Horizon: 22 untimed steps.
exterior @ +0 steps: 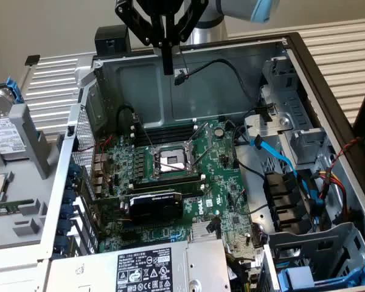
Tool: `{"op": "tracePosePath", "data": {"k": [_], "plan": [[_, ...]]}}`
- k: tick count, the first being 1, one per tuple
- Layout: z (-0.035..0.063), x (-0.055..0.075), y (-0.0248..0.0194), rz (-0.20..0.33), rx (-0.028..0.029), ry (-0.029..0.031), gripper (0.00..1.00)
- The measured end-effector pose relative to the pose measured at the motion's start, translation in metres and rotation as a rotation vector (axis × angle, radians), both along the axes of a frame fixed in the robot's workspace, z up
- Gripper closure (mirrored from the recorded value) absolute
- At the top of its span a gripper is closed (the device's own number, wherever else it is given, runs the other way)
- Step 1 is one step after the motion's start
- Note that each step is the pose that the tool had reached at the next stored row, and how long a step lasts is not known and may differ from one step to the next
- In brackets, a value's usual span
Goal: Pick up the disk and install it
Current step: 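Reach for the disk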
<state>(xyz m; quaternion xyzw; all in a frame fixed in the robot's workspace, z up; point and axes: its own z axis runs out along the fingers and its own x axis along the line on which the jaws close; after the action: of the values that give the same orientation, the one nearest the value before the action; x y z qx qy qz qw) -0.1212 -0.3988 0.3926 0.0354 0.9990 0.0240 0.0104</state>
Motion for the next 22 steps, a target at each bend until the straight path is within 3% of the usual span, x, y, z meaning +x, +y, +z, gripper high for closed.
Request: {"op": "tracePosePath", "data": {"k": [14,22], "plan": [[0.0000,0.000,0.0000,0.000,0.0000,0.0000,0.89],[-0.0001,-0.020,0.0000,0.000,0.0001,0.0000,0.89]]}}
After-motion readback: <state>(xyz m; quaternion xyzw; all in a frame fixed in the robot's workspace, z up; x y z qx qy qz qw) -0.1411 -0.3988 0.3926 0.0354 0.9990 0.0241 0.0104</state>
